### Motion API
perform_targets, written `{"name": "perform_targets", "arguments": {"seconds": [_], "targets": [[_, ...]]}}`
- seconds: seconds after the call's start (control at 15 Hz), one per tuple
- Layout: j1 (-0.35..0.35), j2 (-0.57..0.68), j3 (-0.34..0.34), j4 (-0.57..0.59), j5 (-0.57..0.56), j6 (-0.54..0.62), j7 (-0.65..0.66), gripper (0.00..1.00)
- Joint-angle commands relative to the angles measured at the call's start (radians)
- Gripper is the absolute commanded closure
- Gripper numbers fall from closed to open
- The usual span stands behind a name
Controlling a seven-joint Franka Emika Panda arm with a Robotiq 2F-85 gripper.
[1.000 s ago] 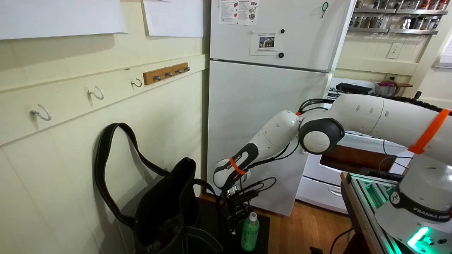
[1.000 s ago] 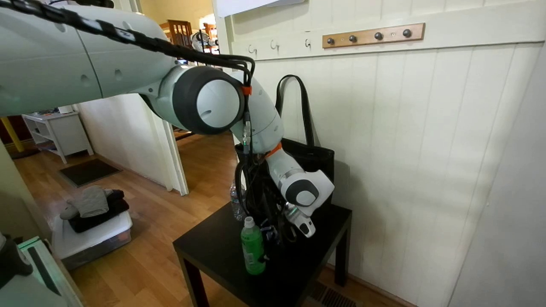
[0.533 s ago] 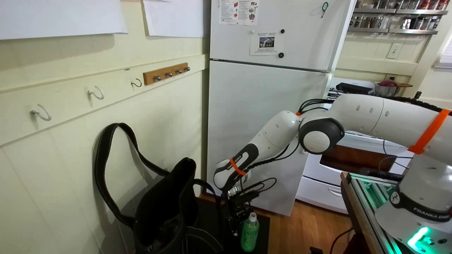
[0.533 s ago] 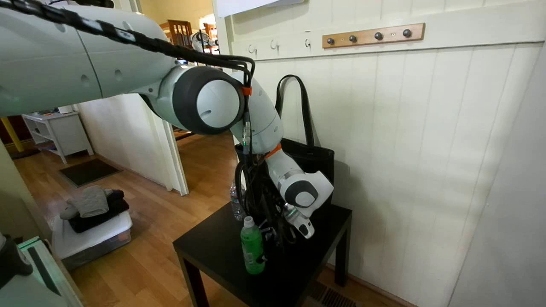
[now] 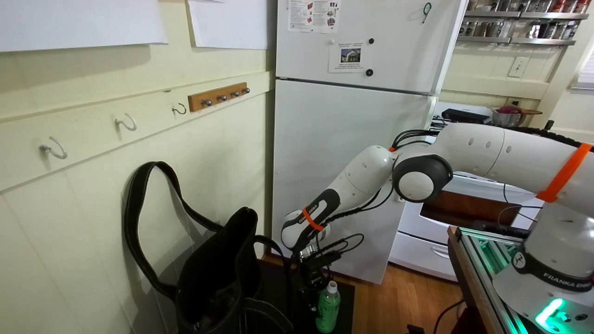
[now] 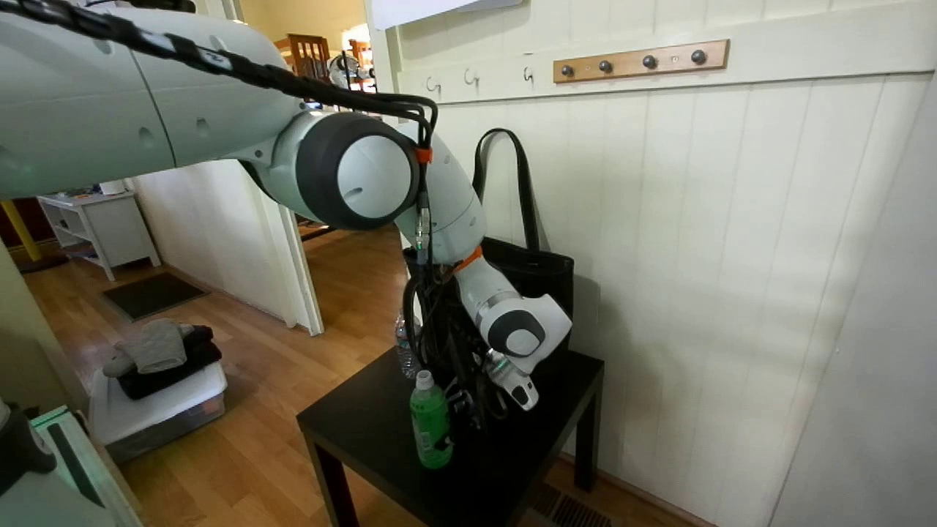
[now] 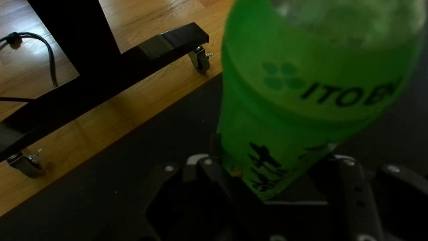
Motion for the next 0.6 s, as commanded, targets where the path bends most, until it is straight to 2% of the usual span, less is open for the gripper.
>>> {"name": "perform_targets", "arguments": {"seconds": [0.0, 0.53], "targets": [[0.000, 0.000, 0.003, -0.004, -0.016, 0.022, -0.011, 0.64], [0.001, 0.011, -0.015, 0.073, -0.043, 0.053, -0.015, 0.64]]}}
